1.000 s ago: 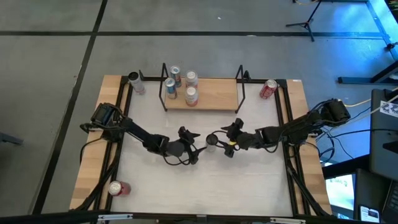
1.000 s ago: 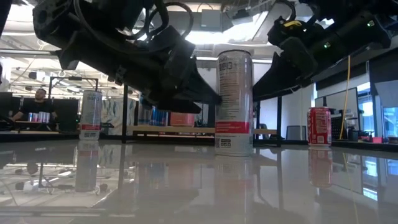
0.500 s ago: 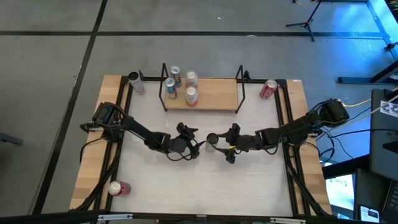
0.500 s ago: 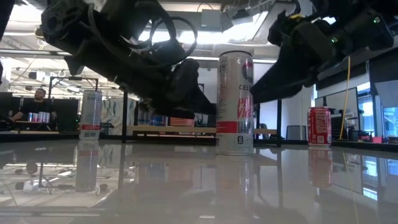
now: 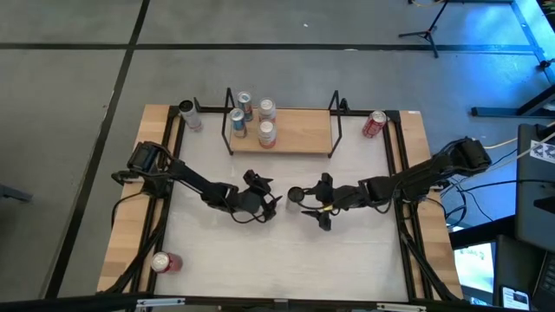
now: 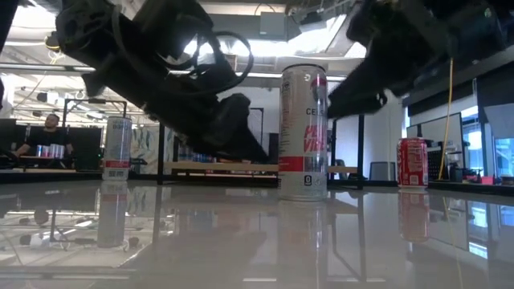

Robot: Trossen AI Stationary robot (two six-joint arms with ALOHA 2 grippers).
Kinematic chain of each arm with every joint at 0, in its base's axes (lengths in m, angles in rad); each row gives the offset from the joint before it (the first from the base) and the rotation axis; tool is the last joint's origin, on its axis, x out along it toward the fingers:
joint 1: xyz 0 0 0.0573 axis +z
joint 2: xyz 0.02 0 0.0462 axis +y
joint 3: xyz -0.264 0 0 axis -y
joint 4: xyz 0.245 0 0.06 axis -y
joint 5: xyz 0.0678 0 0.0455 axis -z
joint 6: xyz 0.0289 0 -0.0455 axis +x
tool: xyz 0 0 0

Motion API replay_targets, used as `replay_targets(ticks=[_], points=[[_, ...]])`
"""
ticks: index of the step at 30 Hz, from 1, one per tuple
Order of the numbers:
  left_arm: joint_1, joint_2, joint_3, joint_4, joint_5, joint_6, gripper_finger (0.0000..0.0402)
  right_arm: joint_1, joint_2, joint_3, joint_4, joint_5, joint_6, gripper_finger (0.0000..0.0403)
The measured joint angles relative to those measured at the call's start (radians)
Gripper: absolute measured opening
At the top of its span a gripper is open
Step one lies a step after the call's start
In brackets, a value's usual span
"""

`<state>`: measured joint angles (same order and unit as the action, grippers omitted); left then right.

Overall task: Place canned beverage on shelf
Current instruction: Put the bottom white and pink soda can on the shelf

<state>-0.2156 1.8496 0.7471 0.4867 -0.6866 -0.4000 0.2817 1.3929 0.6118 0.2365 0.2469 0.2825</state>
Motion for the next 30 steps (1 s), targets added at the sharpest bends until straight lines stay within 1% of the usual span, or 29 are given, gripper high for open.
replay_targets(ticks=[4,7,13,16,19,24,25,30], points=[[-0.021,-0.04,0.0,-0.12,0.0,-0.037,0.0335,0.0,-0.059,0.107,-0.229,0.066,-0.03,0.0314],[-0.041,-0.05,0.0,-0.16,0.002,-0.039,0.0335,-0.001,-0.07,0.209,-0.368,0.079,-0.08,0.0314],[-0.077,-0.051,-0.001,-0.166,0.004,-0.039,0.0335,-0.001,-0.034,0.375,-0.461,0.109,-0.209,0.0314],[-0.087,-0.051,0.0,-0.165,-0.001,-0.036,0.0335,-0.001,-0.017,0.442,-0.509,0.157,-0.214,0.0314],[-0.094,-0.052,-0.001,-0.169,-0.002,-0.036,0.0335,-0.004,-0.016,0.475,-0.557,0.156,-0.213,0.0314],[-0.093,-0.052,0.0,-0.167,0.002,-0.044,0.0335,-0.056,-0.012,0.502,-0.573,0.161,-0.186,0.0315],[-0.093,-0.052,0.0,-0.166,0.001,-0.044,0.0335,-0.064,0.001,0.508,-0.572,0.146,-0.184,0.0315],[-0.094,-0.052,0.0,-0.163,-0.003,-0.045,0.0335,-0.09,0.086,0.538,-0.617,-0.034,-0.148,0.0315]])
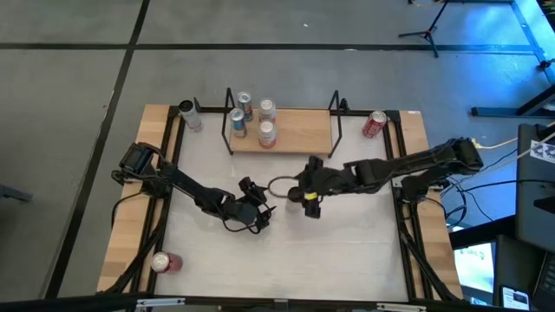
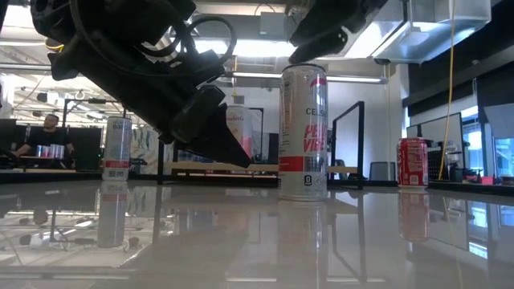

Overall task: Place canned beverage on shelf
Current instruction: Put the bottom white and pink soda can on the shelf

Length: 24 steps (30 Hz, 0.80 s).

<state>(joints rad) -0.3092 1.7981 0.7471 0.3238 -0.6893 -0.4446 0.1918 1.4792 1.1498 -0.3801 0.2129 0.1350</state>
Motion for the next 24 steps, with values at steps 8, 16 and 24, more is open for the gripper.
replay_targets(ticks=[8,16,24], points=[[0.001,0.0,0.0,-0.002,0.004,0.0,0.0335,-0.003,0.095,0.044,-0.079,-0.032,0.023,0.0315],[0.001,0.0,0.0,-0.002,0.007,0.0,0.0335,-0.003,0.109,0.044,-0.1,-0.075,0.042,0.0315],[0.001,0.0,0.0,-0.002,0.02,0.001,0.0335,-0.003,0.111,0.044,-0.093,-0.066,0.027,0.0258]])
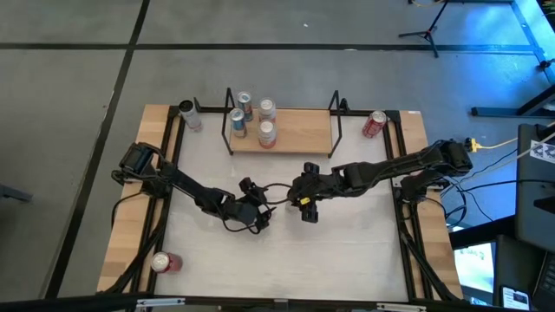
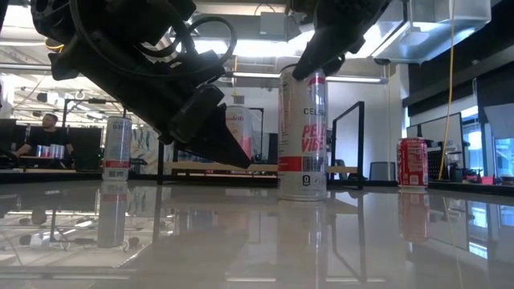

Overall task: Place canned beverage on shelf
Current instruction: Put the bottom white and pink soda can on the shelf

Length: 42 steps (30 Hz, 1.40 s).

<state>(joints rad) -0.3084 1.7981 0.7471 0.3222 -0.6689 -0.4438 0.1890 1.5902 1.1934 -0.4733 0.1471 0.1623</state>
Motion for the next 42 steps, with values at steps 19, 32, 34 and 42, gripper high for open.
replay_targets(ticks=[19,32,34,42], points=[[-0.01,0.0,0.0,0.002,0.064,-0.025,0.0335,-0.152,0.0,0.408,-0.295,0.229,-0.253,0.0239],[-0.033,0.0,0.0,0.016,0.059,-0.043,0.0335,-0.604,0.038,0.468,-0.217,-0.025,-0.267,0.0239],[-0.034,0.0,0.0,0.015,0.058,-0.043,0.0335,-0.65,0.059,0.467,-0.192,-0.054,-0.222,0.0239],[-0.032,0.0,0.0,0.015,0.052,-0.043,0.0335,-0.717,0.142,0.467,-0.136,-0.09,-0.065,0.0239]])
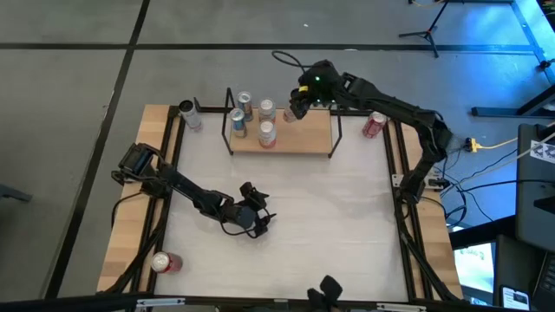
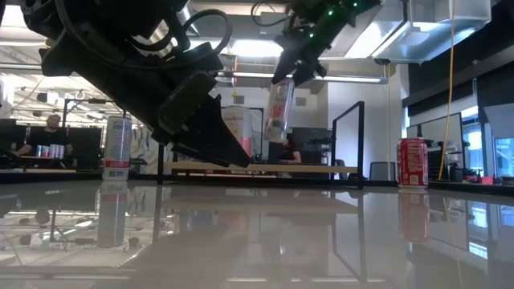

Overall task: Place canned beverage on shelf
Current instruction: Put the bottom white and pink soda can on the shelf

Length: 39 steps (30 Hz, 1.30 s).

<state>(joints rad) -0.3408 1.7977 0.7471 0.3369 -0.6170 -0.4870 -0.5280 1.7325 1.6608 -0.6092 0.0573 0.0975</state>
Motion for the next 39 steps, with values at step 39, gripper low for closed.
replay_targets(ticks=[39], points=[[0.0,0.0,0.0,-0.007,-0.002,0.01,0.0335,-0.009,0.148,0.002,0.093,-0.028,-0.052,0.0239]])
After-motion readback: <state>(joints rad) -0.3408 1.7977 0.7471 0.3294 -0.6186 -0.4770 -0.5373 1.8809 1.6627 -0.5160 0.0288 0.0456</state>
